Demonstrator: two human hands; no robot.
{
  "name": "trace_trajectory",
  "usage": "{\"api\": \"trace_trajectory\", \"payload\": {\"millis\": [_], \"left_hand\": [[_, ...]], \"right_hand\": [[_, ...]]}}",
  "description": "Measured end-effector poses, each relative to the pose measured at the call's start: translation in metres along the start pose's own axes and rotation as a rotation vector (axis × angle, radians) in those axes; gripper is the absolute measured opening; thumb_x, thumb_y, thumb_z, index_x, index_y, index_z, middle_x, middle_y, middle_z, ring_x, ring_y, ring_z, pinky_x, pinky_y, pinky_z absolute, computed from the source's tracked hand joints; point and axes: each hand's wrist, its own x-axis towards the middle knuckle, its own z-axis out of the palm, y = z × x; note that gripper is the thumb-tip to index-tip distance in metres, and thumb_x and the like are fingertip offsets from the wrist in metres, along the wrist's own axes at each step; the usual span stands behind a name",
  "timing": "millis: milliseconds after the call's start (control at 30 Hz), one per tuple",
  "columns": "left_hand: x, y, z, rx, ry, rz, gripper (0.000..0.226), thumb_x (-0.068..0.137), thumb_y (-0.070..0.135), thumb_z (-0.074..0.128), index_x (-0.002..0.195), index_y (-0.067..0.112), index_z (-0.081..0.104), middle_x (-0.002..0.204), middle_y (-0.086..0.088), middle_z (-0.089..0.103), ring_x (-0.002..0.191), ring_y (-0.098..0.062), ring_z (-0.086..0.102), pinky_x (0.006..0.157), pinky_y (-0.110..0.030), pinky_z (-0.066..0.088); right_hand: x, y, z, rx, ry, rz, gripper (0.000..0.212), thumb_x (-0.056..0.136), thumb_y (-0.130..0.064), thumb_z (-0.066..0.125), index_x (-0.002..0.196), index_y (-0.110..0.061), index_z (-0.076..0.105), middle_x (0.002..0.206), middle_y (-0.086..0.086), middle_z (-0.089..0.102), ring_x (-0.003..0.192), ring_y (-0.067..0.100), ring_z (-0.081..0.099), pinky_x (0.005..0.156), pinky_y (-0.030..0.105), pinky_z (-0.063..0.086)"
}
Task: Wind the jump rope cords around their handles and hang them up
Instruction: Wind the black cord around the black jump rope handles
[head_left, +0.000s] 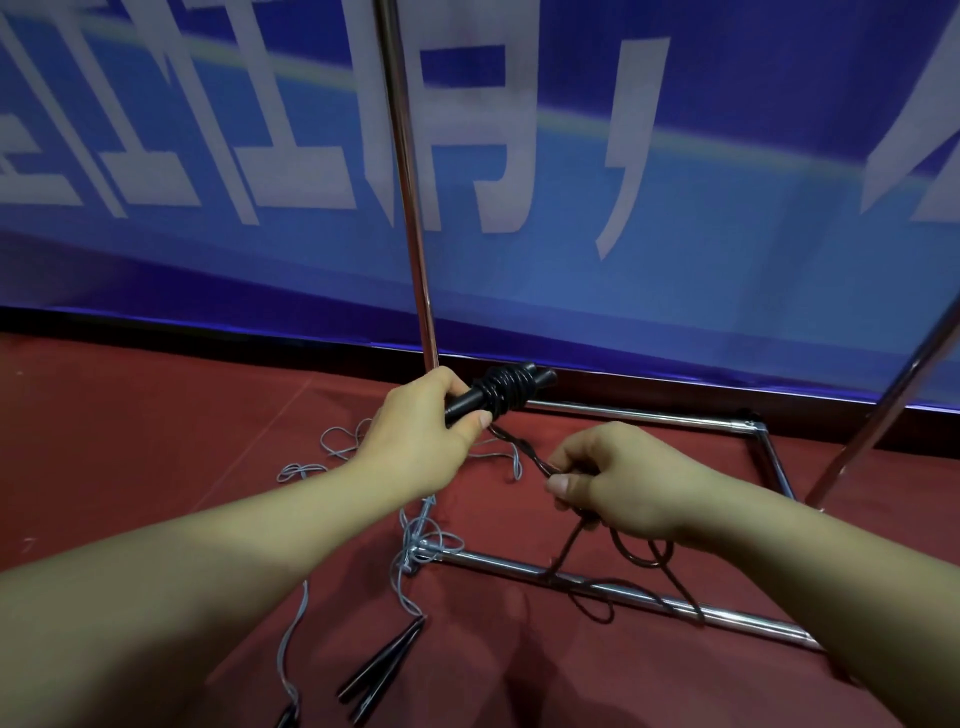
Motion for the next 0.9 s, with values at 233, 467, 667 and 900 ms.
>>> {"api": "trace_trajectory", "payload": {"millis": [233, 467, 667, 900], "left_hand": [[0.007, -0.001, -0.001, -0.487, -0.001, -0.193, 0.013, 0.090, 0.017, 0.074, 0.092, 0.012, 0.062, 0.068, 0.001, 0.057, 0.056, -0.005, 0.052, 0.052, -0.015, 0.041], [0.019, -0.017, -0.002, -0.514, 0.213, -0.366, 0.015, 0.090, 0.020, 0.074, 0.088, 0.018, 0.059, 0.081, -0.004, 0.061, 0.069, -0.019, 0.057, 0.062, -0.028, 0.043], [0.025, -0.037, -0.015, -0.390, 0.335, -0.476, 0.017, 0.089, 0.023, 0.073, 0.085, 0.020, 0.058, 0.081, 0.001, 0.060, 0.075, -0.020, 0.057, 0.064, -0.029, 0.039], [0.023, -0.047, -0.029, -0.340, 0.434, -0.542, 0.013, 0.092, 0.018, 0.070, 0.096, 0.012, 0.059, 0.074, -0.001, 0.058, 0.057, -0.013, 0.049, 0.032, -0.018, 0.035]], "right_hand": [[-0.001, 0.001, 0.005, 0.115, -0.111, 0.006, 0.023, 0.097, -0.025, 0.062, 0.075, -0.018, 0.065, 0.051, -0.014, 0.057, 0.049, 0.004, 0.052, 0.051, 0.019, 0.042], [0.009, 0.012, 0.001, 0.162, -0.062, 0.098, 0.008, 0.083, -0.019, 0.077, 0.088, -0.013, 0.073, 0.063, -0.009, 0.061, 0.053, 0.003, 0.050, 0.052, 0.017, 0.040], [0.010, 0.025, -0.006, 0.133, -0.025, 0.117, 0.016, 0.087, -0.031, 0.075, 0.092, -0.017, 0.072, 0.068, -0.007, 0.059, 0.054, 0.005, 0.046, 0.050, 0.017, 0.038], [0.013, 0.032, -0.018, 0.136, 0.007, 0.149, 0.018, 0.101, -0.023, 0.055, 0.096, -0.013, 0.069, 0.071, -0.001, 0.067, 0.058, 0.014, 0.046, 0.051, 0.024, 0.039]]}}
